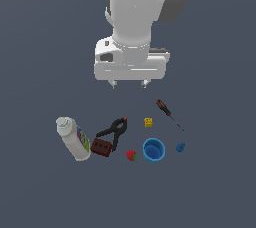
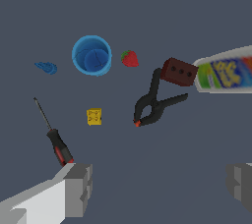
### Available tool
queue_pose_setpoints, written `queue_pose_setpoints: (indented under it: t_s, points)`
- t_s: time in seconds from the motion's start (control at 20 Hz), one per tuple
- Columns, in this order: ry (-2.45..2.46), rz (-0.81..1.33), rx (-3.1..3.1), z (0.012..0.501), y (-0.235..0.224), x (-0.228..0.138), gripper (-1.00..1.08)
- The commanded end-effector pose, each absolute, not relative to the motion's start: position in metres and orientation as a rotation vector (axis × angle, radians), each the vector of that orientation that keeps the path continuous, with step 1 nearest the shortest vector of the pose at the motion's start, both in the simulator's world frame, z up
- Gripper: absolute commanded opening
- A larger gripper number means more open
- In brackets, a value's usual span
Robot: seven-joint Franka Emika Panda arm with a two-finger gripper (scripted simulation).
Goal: Pick up a designated object from a clutter of objects.
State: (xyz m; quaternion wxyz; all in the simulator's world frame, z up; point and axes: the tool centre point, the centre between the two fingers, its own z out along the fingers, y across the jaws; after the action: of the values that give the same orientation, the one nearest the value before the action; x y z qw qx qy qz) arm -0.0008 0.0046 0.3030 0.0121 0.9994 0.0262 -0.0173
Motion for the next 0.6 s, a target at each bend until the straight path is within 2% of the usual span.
queue_pose_setpoints:
  t_s: [0.0,0.55]
  points:
    - [0.082,-0.054,3.116,0.303,0.005,-0.001,1.00]
    - [0.175,-0.051,3.130,0.297,0.036,-0.003,1.00]
